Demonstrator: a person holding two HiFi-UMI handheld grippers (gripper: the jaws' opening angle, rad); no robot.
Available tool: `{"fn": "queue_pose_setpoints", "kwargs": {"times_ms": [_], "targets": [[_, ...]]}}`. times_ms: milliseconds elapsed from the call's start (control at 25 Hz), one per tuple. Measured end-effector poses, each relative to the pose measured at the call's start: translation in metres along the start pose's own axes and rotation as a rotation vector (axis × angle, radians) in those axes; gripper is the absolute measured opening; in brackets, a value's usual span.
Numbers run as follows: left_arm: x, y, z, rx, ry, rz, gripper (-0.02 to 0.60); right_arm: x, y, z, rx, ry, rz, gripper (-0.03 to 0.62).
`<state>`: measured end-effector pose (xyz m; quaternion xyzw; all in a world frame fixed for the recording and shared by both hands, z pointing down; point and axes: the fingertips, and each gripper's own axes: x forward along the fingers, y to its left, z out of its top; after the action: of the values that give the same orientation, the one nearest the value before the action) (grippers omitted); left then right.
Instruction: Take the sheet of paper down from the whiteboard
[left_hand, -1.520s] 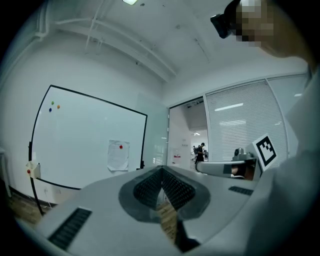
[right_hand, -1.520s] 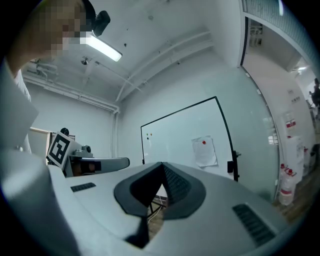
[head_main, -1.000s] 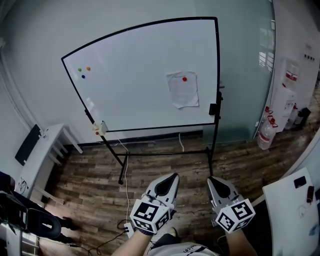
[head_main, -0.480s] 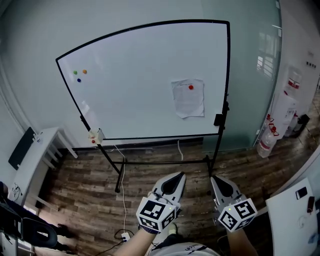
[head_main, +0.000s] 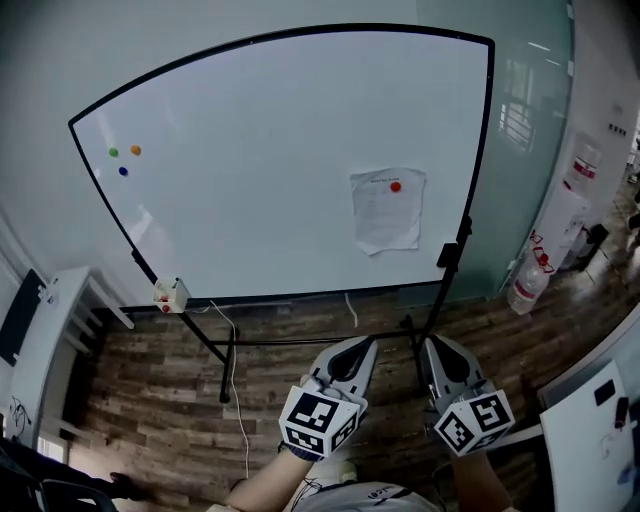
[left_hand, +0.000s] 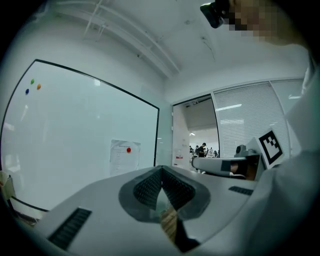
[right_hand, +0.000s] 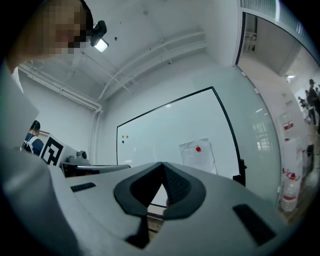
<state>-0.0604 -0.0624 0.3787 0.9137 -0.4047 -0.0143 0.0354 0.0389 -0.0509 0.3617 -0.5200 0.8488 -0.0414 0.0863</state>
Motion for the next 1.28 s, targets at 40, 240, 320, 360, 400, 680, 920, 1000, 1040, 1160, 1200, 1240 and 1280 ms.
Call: {"fn": "queue_pose_setpoints", "kwargs": {"times_ms": [40, 240, 320, 360, 400, 680, 920, 1000, 1040, 1160, 1200, 1240, 1280], "targets": [[0.007, 0.007, -0.001, -0.004, 0.0, -0.01, 0.011, 0.008, -0.002, -0.001, 0.0, 0.0, -0.009, 0.012], [0.037, 0.033, -0.002, -0.003, -0.003, -0.031, 0.011, 0.037, -0.016, -0.009, -0.008, 0.014, -0.043, 0.012], [0.05, 0.042, -0.002, 0.007, -0.002, -0.029, 0.011, 0.049, -0.023, -0.008, -0.013, 0.015, -0.046, 0.012], [0.057, 0.047, -0.003, 0.01, -0.001, -0.025, 0.012, 0.056, -0.027, -0.009, -0.019, 0.016, -0.044, 0.012], [0.064, 0.053, -0.004, 0.013, 0.003, -0.02, 0.011, 0.063, -0.031, -0.009, -0.027, 0.016, -0.042, 0.012], [0.126, 0.084, -0.003, 0.105, 0.024, 0.032, 0.011, 0.121, -0.082, -0.007, -0.018, -0.004, -0.019, 0.012], [0.192, 0.114, 0.004, 0.131, 0.029, 0.098, 0.011, 0.186, -0.132, 0.003, -0.032, -0.003, 0.031, 0.012], [0.215, 0.123, 0.007, 0.15, 0.026, 0.127, 0.011, 0.204, -0.149, 0.003, -0.032, 0.0, 0.05, 0.012], [0.226, 0.127, 0.009, 0.166, 0.025, 0.143, 0.011, 0.212, -0.157, 0.004, -0.033, 0.003, 0.058, 0.012], [0.255, 0.139, 0.014, 0.219, 0.023, 0.2, 0.012, 0.234, -0.181, 0.003, -0.037, 0.015, 0.083, 0.012], [0.265, 0.144, 0.015, 0.234, 0.025, 0.218, 0.012, 0.241, -0.188, 0.003, -0.04, 0.019, 0.093, 0.012], [0.274, 0.148, 0.016, 0.247, 0.027, 0.235, 0.012, 0.247, -0.194, 0.004, -0.046, 0.022, 0.103, 0.012], [0.284, 0.152, 0.017, 0.257, 0.029, 0.25, 0.012, 0.254, -0.2, 0.005, -0.053, 0.024, 0.113, 0.012]]}}
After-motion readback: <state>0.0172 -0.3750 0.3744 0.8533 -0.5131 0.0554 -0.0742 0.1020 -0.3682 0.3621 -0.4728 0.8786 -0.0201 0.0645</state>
